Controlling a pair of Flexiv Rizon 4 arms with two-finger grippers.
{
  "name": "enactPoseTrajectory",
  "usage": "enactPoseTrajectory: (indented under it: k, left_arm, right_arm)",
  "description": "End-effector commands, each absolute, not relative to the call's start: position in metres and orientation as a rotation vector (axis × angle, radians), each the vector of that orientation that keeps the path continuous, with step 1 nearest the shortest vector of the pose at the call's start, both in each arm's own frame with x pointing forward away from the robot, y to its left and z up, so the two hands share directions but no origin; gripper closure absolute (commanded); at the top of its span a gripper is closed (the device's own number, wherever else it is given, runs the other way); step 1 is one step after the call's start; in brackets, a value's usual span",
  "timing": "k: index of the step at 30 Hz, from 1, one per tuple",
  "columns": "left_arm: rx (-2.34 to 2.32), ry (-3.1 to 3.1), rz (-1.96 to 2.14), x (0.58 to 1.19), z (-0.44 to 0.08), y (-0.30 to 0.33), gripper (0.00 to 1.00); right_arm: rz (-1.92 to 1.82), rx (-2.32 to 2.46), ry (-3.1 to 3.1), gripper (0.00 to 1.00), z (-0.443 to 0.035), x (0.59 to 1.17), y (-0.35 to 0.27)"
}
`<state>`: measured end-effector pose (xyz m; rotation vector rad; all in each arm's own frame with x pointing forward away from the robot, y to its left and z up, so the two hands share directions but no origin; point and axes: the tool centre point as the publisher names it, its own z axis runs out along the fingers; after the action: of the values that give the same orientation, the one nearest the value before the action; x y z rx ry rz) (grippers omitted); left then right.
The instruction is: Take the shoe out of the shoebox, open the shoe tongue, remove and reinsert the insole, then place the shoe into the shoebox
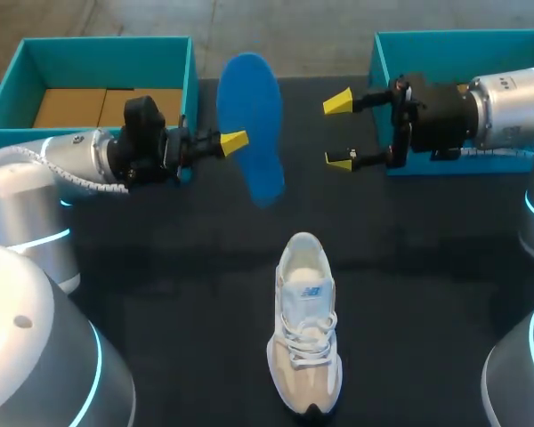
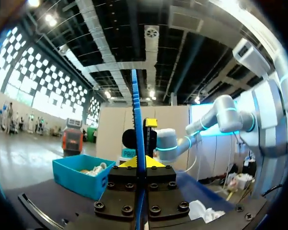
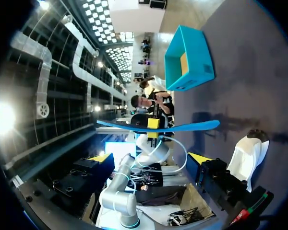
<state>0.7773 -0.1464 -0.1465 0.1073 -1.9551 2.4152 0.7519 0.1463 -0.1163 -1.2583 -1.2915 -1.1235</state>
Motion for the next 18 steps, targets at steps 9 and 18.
enactPoseTrajectory:
  k: [9, 18]
  left_arm:
    - [-1.59, -2.571, 2.755, 0.802, -0.156, -0.133, 1.0]
    - [-2.222, -2.543, 2.603, 0.808, -0.154, -0.138, 1.0]
  right_arm:
    - [-1.123, -1.261, -1.293, 0.0, -0.116, 0.752, 0.149]
    - [-1.123, -1.261, -1.293, 0.0, -0.116, 0.752, 0.149]
